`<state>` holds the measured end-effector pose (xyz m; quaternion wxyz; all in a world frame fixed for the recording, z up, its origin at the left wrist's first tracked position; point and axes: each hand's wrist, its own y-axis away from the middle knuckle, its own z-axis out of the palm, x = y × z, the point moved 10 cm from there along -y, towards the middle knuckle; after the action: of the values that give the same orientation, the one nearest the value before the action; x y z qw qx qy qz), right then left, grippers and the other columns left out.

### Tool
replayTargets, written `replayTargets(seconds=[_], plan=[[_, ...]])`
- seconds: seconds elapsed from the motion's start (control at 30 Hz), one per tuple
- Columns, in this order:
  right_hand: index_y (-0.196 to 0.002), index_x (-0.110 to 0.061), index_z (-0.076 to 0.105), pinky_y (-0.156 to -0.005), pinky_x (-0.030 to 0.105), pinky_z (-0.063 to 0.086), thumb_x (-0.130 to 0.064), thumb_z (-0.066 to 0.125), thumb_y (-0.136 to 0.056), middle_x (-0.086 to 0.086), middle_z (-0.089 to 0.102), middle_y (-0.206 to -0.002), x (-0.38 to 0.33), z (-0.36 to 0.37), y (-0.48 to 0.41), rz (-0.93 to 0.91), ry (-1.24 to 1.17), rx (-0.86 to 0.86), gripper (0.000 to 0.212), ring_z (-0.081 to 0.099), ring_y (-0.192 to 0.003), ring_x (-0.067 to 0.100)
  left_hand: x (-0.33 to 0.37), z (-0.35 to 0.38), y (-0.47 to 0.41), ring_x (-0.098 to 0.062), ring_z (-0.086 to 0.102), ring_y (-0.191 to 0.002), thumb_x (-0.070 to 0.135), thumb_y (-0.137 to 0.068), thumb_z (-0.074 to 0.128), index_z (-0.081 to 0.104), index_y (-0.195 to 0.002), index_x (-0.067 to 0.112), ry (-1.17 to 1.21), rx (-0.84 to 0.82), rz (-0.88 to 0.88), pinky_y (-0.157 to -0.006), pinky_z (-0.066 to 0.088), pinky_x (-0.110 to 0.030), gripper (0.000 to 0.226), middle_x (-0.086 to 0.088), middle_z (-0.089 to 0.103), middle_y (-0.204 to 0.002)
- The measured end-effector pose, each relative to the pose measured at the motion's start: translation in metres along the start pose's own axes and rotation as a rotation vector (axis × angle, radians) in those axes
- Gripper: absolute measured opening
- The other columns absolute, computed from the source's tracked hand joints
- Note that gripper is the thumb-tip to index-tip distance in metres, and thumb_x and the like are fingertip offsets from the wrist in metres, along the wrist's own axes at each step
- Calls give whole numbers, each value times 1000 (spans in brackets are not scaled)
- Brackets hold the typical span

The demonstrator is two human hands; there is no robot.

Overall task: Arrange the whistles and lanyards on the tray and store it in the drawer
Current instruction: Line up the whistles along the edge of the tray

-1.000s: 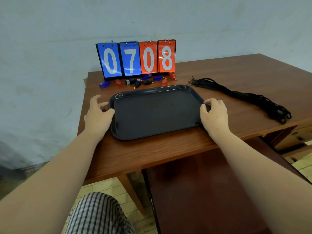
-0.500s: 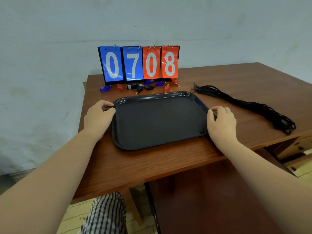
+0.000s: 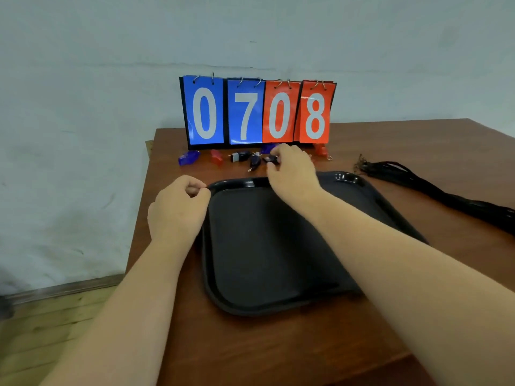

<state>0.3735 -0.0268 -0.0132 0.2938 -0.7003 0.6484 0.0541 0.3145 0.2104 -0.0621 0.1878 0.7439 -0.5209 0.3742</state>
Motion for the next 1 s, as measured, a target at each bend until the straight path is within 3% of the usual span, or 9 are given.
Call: replayTargets(seconds=[0.17, 0.37, 0.5, 0.57, 0.63, 0.7, 0.83, 0.93, 1.0], plan=[[-131, -18, 60, -97, 35, 46, -27, 55, -99, 8, 53, -126, -26, 45, -39, -42, 66, -12, 34, 49, -119, 26, 3, 2, -4, -6, 53, -76, 36, -95, 56, 62, -96, 34, -29, 12, 49, -77, 45, -33, 6, 16, 62, -87], [-126, -15, 64, -96, 35, 48, -18, 63, -94, 9, 54, -126, -18, 62, -49, 46, 79, -27, 33, 53, -116, 27, 5, 0, -2, -9, 55, -89, 36, -94, 55, 62, -94, 34, -39, 33, 69, -77, 43, -34, 7, 15, 63, -86], [-117, -10, 65, -91, 32, 50, -6, 63, -90, 10, 61, -119, -15, 55, -43, 84, 43, -53, 28, 59, -108, 25, 6, -1, -1, -6, 52, -75, 35, -94, 56, 62, -94, 33, -44, 36, 67, -61, 34, -23, 6, 15, 62, -82], [-115, -10, 66, -86, 26, 50, -7, 62, -90, 8, 65, -115, -13, 49, -35, 93, -61, -60, 26, 61, -106, 21, 8, -2, 0, -6, 52, -73, 35, -94, 56, 62, -95, 33, -48, 37, 69, -62, 33, -24, 6, 16, 60, -80], [-117, -14, 67, -76, 10, 44, -11, 66, -89, 0, 66, -113, -15, 35, -21, 96, -232, -30, 29, 59, -99, 8, 8, -3, 1, -4, 51, -71, 35, -95, 56, 62, -95, 33, -46, 31, 51, -61, 33, -23, 6, 16, 59, -80], [-118, -18, 65, -70, 8, 40, -13, 69, -88, -8, 64, -109, -19, 24, -3, 133, -463, -28, 31, 57, -91, 1, 7, -4, 2, -6, 52, -73, 35, -94, 56, 62, -95, 34, -42, 24, 31, -66, 38, -25, 6, 15, 61, -83], [-121, -25, 65, -83, 24, 53, -10, 69, -88, -9, 67, -111, -36, 39, 30, 267, -871, -227, 36, 62, -102, 7, 7, -4, 1, -5, 57, -82, 34, -96, 56, 62, -98, 36, -22, 25, 40, -86, 49, -38, 7, 14, 66, -92], [-115, -27, 70, -95, 37, 53, -11, 68, -89, -5, 70, -111, -44, 55, 43, 307, -1008, -359, 31, 66, -105, 13, 8, -1, 1, -7, 60, -102, 31, -97, 57, 59, -118, 39, 33, 9, 83, -95, 50, -41, 23, 19, 64, -105], [-113, -25, 72, -96, 38, 52, -10, 67, -90, -2, 71, -114, -49, 62, 44, 314, -1095, -424, 28, 66, -107, 16, 7, 3, -1, -8, 58, -111, 27, -98, 56, 54, -131, 40, 92, -24, 118, -100, 48, -41, 35, 20, 61, -110]])
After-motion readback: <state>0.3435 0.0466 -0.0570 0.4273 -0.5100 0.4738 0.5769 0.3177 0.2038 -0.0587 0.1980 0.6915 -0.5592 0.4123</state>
